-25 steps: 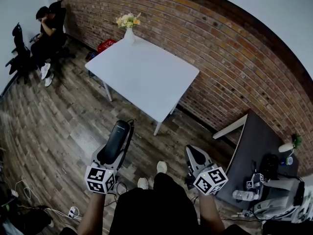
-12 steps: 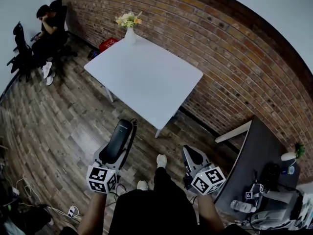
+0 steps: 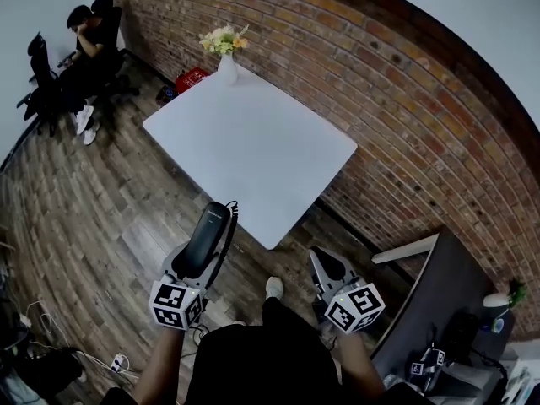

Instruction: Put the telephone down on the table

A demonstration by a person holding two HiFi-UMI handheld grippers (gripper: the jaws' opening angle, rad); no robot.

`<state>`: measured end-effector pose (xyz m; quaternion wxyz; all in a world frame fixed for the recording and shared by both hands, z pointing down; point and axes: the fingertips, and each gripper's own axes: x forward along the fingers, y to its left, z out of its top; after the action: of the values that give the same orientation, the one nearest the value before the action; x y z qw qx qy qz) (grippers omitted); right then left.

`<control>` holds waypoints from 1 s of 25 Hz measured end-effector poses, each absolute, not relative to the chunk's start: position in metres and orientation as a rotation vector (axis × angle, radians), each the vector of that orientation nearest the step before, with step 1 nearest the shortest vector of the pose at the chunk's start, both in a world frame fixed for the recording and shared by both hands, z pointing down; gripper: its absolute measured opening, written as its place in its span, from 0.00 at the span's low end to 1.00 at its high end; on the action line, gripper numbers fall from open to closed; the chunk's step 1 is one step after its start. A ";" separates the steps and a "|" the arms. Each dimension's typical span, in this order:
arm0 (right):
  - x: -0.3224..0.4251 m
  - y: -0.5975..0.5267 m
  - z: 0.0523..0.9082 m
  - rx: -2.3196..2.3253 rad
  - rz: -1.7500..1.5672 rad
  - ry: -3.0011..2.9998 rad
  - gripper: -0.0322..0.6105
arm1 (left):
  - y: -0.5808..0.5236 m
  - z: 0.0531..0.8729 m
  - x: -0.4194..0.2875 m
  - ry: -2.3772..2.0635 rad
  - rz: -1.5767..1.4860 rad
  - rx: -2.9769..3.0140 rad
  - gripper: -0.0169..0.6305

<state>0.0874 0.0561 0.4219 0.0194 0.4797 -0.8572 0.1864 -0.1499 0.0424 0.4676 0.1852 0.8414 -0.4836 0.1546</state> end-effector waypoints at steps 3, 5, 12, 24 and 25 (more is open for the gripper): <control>0.096 0.035 0.424 1.448 0.581 -2.676 0.08 | 0.025 0.468 -0.136 -1.377 0.437 2.360 0.45; 0.103 0.022 0.426 1.426 0.589 -2.689 0.08 | 0.015 0.469 -0.126 -1.388 0.442 2.352 0.45; 0.126 -0.021 0.431 1.361 0.595 -2.715 0.08 | -0.020 0.469 -0.091 -1.411 0.467 2.334 0.45; 0.163 -0.063 0.449 1.315 0.622 -2.718 0.08 | -0.056 0.477 -0.053 -1.419 0.488 2.307 0.45; 0.164 -0.065 0.450 1.313 0.626 -2.717 0.08 | -0.058 0.478 -0.051 -1.418 0.491 2.306 0.45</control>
<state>0.1641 -0.0652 0.4495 0.0300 0.4258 -0.8812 0.2031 -0.0514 -0.0581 0.4781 0.1938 0.8223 -0.5056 0.1750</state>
